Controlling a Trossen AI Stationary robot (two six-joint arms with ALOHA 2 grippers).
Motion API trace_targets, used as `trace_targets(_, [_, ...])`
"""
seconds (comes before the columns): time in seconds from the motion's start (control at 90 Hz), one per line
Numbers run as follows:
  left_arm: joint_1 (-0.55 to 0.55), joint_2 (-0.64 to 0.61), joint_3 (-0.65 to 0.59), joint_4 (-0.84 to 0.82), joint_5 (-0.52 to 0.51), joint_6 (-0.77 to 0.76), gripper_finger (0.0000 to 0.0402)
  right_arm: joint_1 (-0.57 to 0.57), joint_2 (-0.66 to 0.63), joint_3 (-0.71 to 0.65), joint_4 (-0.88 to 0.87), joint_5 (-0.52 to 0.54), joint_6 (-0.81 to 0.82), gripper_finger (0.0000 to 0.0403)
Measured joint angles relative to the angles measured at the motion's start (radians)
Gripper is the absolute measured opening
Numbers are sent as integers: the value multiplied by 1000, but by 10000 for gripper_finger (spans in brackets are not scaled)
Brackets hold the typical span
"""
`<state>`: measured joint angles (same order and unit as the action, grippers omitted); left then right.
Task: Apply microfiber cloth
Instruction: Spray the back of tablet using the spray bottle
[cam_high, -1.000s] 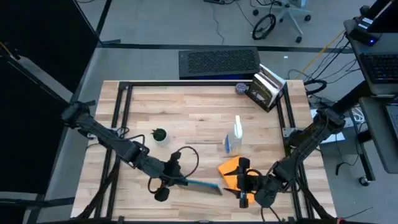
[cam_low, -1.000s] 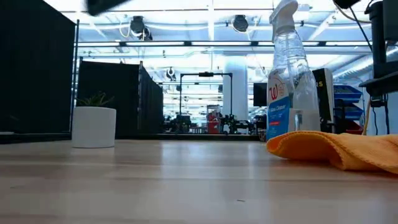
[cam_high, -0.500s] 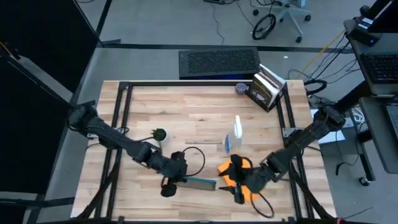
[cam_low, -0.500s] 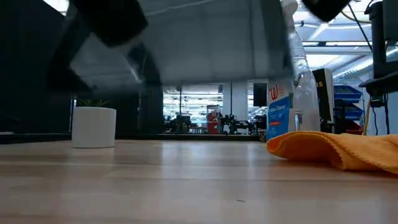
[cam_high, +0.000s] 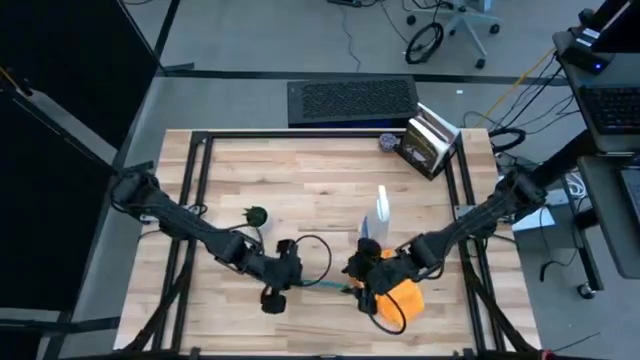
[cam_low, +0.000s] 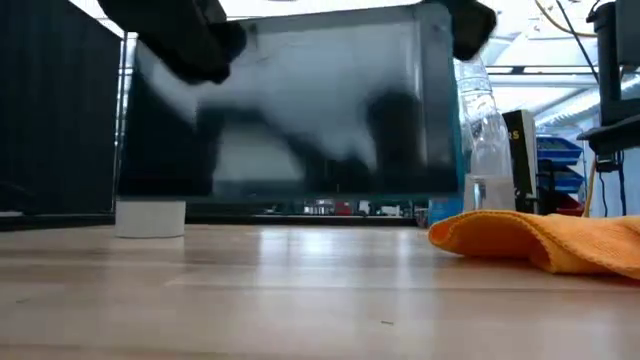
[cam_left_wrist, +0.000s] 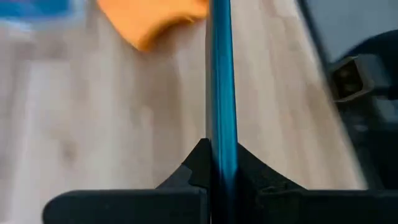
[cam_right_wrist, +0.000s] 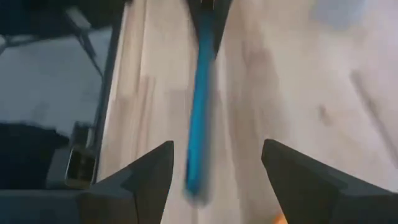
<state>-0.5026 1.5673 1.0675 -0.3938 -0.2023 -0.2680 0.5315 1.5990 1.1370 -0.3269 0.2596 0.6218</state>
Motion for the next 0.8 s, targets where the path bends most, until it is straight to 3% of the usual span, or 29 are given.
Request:
trace_targets(0.156, [-76,-4,79,-145,-192,149,5,84,-37,0,-116,43,70,231])
trace_targets(0.367, [-146,-5,190,-164,-493,376,5,213,-37,-44,-68,381,73,231])
trace_targets(0.467, [-142,-6,261,-147,-510,389,6,247,-34,-77,38,565,2,231])
trace_targets(0.544, [-136,-6,308,-120,-511,401,6,245,-33,-100,127,645,-106,231])
trace_targets(0.667, [-131,-6,365,-26,-495,461,6,211,-32,-107,276,661,-312,231])
trace_targets(0.8, [-129,-9,404,-39,-470,507,6,193,-32,-107,508,647,-578,231])
